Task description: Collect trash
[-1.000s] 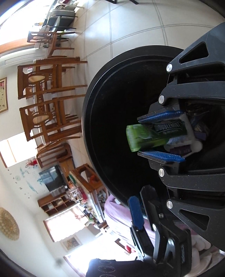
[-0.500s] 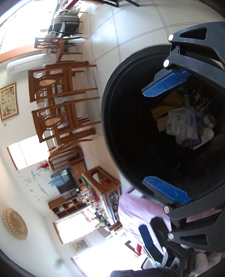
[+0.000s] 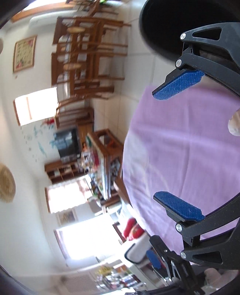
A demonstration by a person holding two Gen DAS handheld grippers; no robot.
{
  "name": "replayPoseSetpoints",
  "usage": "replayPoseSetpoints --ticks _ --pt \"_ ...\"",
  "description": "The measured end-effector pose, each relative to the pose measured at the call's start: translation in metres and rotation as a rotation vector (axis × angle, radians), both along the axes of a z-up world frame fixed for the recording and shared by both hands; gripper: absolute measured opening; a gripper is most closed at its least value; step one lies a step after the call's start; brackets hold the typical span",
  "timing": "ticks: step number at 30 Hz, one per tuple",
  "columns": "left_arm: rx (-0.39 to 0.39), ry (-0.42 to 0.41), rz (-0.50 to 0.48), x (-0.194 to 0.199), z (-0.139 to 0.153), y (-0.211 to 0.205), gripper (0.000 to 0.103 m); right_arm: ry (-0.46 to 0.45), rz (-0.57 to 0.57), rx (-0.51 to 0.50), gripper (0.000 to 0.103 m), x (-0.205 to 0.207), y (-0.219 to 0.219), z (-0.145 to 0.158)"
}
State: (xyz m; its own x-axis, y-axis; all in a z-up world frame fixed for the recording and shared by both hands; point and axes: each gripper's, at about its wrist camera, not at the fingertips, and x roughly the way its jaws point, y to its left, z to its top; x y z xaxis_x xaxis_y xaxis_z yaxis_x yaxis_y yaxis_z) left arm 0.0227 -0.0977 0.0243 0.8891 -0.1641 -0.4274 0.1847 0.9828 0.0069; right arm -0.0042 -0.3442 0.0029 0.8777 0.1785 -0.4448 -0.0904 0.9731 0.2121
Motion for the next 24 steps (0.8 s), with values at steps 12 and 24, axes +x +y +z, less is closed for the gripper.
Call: replayPoseSetpoints --ticks 12,24 --pt "-0.023 -0.108 0.317 0.008 0.007 0.095 0.098 -0.155 0.075 -0.057 0.098 0.046 0.125 0.000" --pt "0.008 -0.083 0.307 -0.001 -0.009 0.083 0.098 -0.222 0.084 -0.113 0.098 0.030 0.120 -0.008"
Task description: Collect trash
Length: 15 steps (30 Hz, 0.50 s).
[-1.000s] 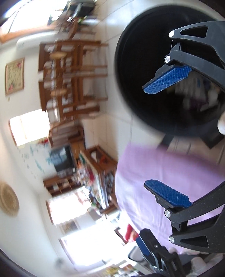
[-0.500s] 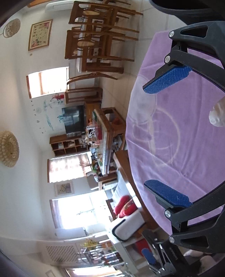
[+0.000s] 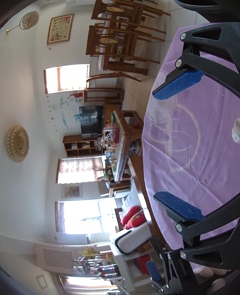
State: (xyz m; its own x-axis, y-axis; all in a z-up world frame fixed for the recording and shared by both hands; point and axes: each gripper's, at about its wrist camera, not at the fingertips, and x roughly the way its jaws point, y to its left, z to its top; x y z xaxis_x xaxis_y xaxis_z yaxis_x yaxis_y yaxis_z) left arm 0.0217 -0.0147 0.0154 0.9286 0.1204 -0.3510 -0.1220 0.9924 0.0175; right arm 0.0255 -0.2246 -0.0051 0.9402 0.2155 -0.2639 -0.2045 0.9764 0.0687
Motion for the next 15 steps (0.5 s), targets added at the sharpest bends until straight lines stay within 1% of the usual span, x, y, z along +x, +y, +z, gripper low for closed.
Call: replayPoseSetpoints --ticks 4,7,15 --pt "0.018 -0.004 -0.009 -0.0031 -0.0009 -0.0023 0.098 0.006 0.000 0.006 0.098 -0.0016 -0.0006 -0.0018" --pt "0.024 -0.008 -0.010 -0.0052 -0.0008 -0.0034 0.098 -0.005 0.007 -0.007 0.098 -0.0057 0.0018 -0.0017" --pt "0.004 -0.002 -0.011 -0.0077 -0.0027 -0.0006 0.098 -0.008 0.024 -0.034 0.098 -0.0089 0.0043 -0.0027"
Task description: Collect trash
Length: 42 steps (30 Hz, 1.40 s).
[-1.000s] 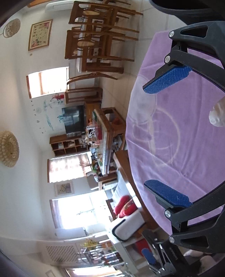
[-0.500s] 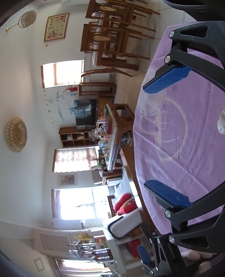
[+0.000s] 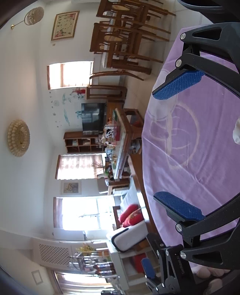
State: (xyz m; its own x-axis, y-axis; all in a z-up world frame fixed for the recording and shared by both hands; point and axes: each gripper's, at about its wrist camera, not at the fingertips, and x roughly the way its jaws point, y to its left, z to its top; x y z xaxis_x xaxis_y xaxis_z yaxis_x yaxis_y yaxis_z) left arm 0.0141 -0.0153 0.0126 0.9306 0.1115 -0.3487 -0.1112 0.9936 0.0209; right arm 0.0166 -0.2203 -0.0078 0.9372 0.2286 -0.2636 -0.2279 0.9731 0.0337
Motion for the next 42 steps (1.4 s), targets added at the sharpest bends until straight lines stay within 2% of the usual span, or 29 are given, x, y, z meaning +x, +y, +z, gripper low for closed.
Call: replayPoseSetpoints --ticks 42 --pt "0.003 0.007 -0.033 -0.0010 -0.0050 0.0064 0.098 -0.004 -0.002 0.021 0.098 -0.0028 -0.0077 0.0002"
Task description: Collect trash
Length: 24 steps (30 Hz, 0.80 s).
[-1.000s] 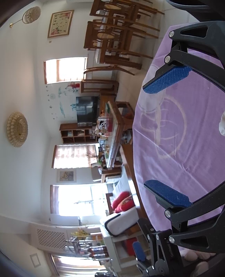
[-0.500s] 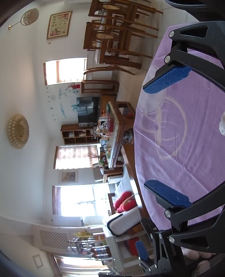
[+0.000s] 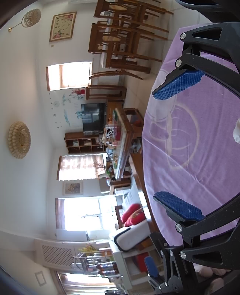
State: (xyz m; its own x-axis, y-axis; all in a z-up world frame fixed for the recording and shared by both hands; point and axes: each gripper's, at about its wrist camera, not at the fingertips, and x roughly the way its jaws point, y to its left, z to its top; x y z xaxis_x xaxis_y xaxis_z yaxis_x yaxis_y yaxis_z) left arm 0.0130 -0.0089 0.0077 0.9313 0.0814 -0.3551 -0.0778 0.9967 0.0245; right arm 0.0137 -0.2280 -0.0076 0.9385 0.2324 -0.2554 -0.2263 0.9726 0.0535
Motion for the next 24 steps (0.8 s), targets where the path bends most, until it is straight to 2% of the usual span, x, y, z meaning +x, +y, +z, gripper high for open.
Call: replayPoseSetpoints --ticks 24 --pt "-0.001 0.021 -0.036 0.0037 -0.0032 -0.0032 0.098 0.005 -0.009 0.002 0.098 0.0014 0.0003 0.0001"
